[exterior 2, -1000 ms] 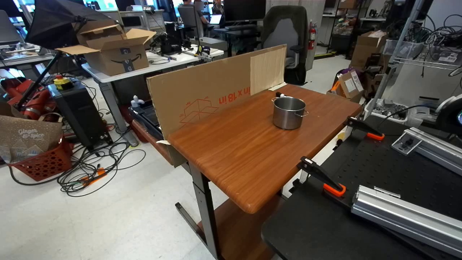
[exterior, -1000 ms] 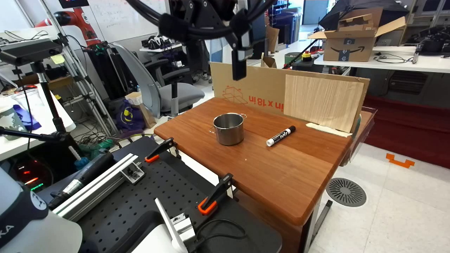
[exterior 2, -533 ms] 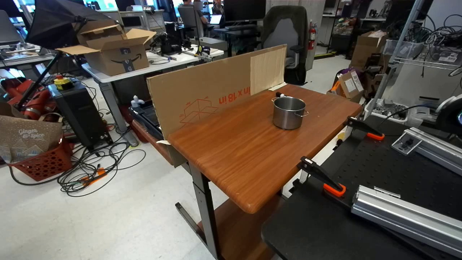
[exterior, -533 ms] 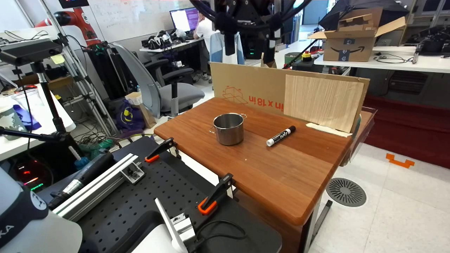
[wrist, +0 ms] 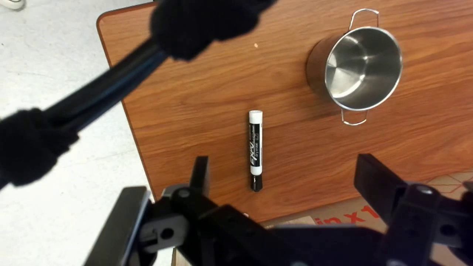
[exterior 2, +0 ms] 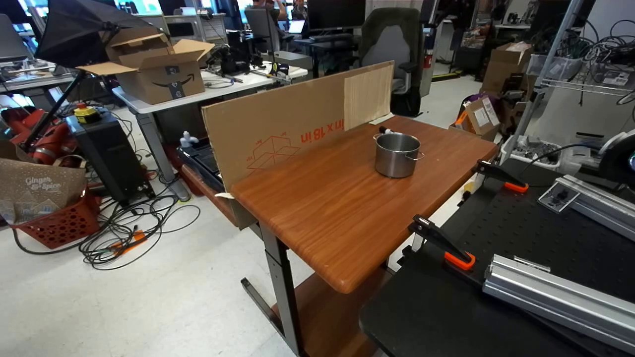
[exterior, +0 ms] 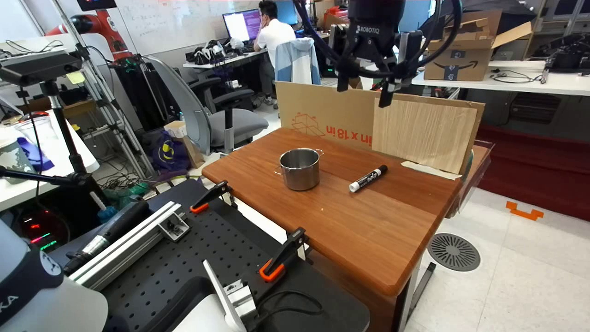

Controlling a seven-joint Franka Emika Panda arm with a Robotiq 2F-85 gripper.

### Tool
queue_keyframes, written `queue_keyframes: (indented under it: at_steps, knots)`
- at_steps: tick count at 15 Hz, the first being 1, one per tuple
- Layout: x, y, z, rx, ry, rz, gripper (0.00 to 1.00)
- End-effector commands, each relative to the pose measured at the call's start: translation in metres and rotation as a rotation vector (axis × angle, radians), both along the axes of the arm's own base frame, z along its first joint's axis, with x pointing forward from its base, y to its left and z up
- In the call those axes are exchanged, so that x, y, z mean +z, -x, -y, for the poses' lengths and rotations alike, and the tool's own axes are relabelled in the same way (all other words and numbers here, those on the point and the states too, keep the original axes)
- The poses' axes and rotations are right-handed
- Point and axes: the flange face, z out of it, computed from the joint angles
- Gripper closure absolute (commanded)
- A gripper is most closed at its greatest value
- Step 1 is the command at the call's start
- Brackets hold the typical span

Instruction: Put the marker in the pot

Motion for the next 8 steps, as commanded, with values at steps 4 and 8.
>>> queue_keyframes:
  at_steps: [4, 8]
  knots:
    - [-0.047, -0.055, 0.0, -0.101, 0.013, -0.052, 0.0]
    - [-0.081, -0.08, -0.003, -0.135, 0.037, -0.058, 0.0]
